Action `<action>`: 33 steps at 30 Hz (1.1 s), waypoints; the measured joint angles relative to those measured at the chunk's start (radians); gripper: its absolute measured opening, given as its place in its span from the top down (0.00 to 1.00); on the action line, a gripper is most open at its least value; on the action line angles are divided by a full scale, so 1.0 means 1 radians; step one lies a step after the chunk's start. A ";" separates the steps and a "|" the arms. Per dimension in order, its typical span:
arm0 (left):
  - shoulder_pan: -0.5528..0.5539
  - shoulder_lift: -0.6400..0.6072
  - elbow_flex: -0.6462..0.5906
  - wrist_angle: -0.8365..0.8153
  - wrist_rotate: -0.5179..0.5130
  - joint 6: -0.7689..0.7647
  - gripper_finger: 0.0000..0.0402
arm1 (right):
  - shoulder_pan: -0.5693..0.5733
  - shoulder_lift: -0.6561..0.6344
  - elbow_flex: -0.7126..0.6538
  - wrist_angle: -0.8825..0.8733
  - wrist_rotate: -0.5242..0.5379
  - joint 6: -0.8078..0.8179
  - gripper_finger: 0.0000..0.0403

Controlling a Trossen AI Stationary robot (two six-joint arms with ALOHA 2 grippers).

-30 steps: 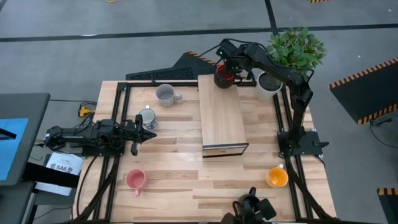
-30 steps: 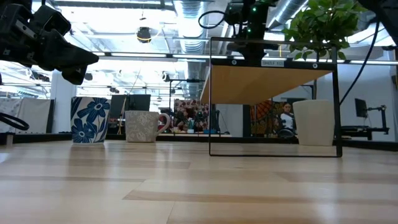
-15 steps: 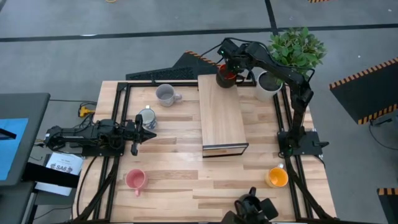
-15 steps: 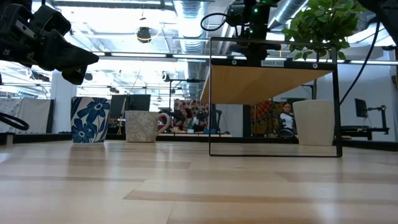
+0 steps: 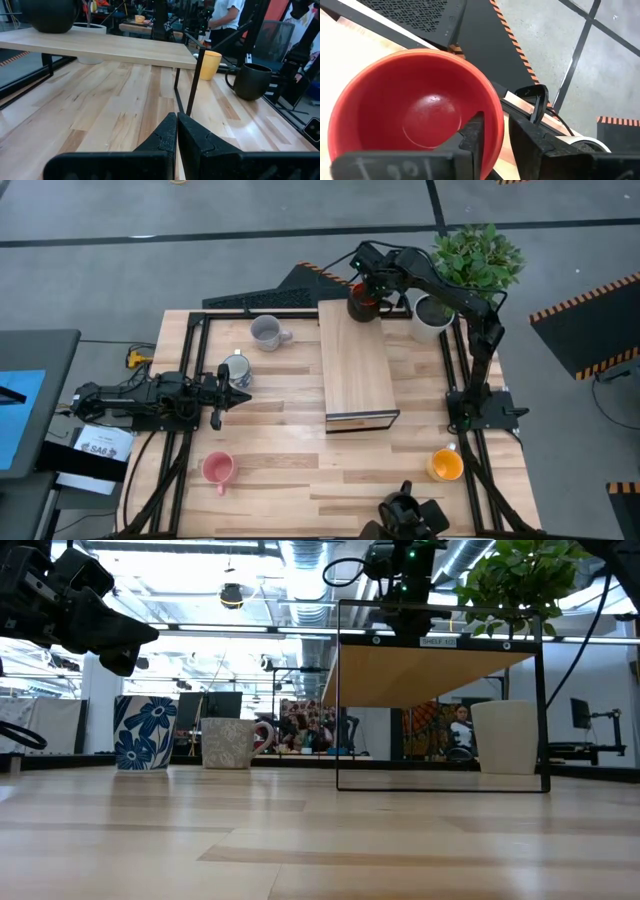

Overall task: Place coffee mugs
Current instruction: Put the orange mug on the shelf, then put the gray mug on the shelf

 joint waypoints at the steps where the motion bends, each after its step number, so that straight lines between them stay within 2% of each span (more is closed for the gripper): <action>1: 0.000 0.000 0.000 0.000 0.000 0.000 1.00 | 0.000 -0.003 0.000 -0.003 0.000 0.000 0.69; 12: 0.000 0.000 0.000 0.000 0.000 0.000 1.00 | -0.001 -0.105 0.000 0.053 -0.007 -0.015 0.48; 19: 0.000 0.000 0.000 0.000 0.000 0.000 1.00 | 0.032 -0.213 0.000 0.195 -0.265 -0.017 0.43; 22: 0.000 0.000 0.000 0.000 0.000 0.000 1.00 | 0.083 -0.253 0.000 0.228 -0.353 -0.049 0.43; 25: 0.000 0.000 0.000 0.000 0.000 0.000 1.00 | 0.150 -0.291 0.000 0.200 -0.389 -0.071 0.44; 29: 0.000 0.000 0.000 0.000 0.000 0.000 1.00 | 0.272 -0.333 -0.002 0.086 -0.394 -0.094 0.44; 33: 0.000 0.000 0.000 0.000 0.000 0.000 1.00 | 0.405 -0.404 -0.109 0.046 -0.394 -0.079 0.44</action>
